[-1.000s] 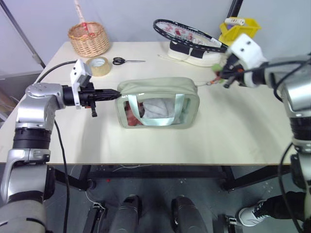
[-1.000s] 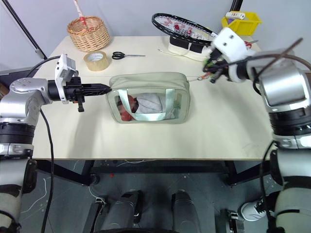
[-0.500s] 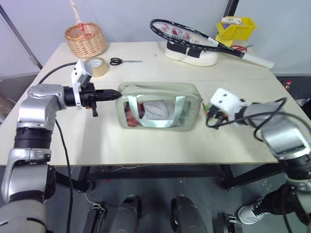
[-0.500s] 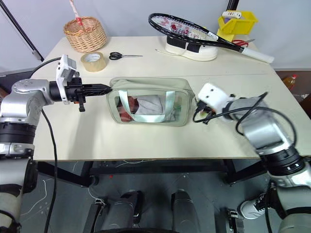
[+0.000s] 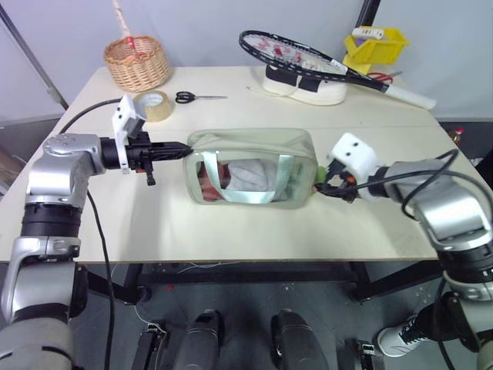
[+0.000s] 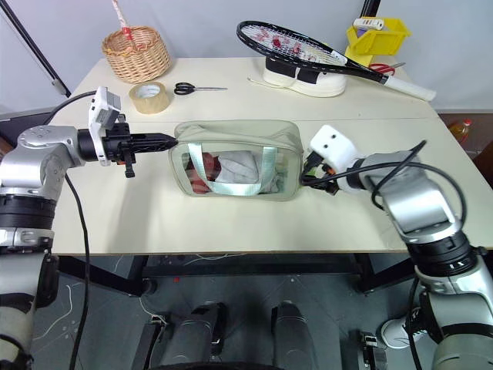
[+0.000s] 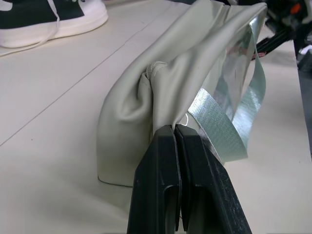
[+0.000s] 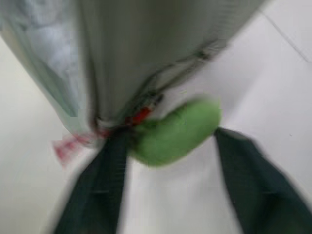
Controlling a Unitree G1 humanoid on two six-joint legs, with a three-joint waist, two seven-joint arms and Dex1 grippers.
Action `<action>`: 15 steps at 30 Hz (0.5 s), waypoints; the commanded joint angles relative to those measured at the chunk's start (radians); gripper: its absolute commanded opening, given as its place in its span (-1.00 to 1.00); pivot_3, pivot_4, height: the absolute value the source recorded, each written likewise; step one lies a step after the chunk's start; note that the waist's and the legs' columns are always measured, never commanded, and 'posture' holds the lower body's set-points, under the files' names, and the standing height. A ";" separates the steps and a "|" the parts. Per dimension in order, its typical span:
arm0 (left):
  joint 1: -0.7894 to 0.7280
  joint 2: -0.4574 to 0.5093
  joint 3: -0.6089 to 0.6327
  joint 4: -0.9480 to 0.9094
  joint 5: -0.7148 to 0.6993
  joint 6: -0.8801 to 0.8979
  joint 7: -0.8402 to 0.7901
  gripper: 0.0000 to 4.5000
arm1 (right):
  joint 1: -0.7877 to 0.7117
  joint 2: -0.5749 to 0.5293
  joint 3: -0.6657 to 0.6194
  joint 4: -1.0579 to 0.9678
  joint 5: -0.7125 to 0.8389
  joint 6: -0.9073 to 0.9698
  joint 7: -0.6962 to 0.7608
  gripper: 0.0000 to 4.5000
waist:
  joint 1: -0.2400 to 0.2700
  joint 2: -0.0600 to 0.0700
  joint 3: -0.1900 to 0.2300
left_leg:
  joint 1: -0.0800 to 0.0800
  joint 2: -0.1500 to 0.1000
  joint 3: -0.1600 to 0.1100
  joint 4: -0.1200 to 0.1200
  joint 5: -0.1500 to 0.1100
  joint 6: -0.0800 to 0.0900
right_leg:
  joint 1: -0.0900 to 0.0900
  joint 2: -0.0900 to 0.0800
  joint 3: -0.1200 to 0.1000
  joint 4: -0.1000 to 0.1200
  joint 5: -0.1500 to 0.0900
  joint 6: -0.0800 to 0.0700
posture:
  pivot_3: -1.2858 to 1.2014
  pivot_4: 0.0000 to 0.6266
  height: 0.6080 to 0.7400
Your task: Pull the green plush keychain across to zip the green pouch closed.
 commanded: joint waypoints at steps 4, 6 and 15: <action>-0.008 0.038 0.000 -0.011 0.007 -0.026 -0.054 -1.00 | -0.043 -0.084 -0.234 0.006 0.192 -0.044 0.157 0.56 | -0.003 0.000 0.000 | 0.000 0.000 0.000 0.000 0.000 0.000 | 0.000 0.000 0.000 0.000 0.000 0.000 | 0.03 -0.52 -0.22; -0.013 0.056 0.003 -0.019 -0.021 0.022 -0.094 -0.73 | -0.041 -0.103 -0.252 0.015 0.227 -0.068 0.196 0.60 | -0.005 0.000 0.000 | 0.000 0.000 0.000 0.000 0.000 0.000 | 0.000 0.000 0.000 0.000 0.000 0.000 | 0.03 -0.52 -0.22; 0.012 0.173 0.077 -0.096 -0.109 0.123 -0.182 0.99 | -0.018 -0.152 -0.294 -0.004 0.330 -0.105 0.271 0.60 | -0.006 0.000 0.000 | 0.000 0.001 0.000 0.000 0.000 0.000 | -0.001 0.000 0.000 0.000 0.000 0.000 | 0.03 -0.52 -0.22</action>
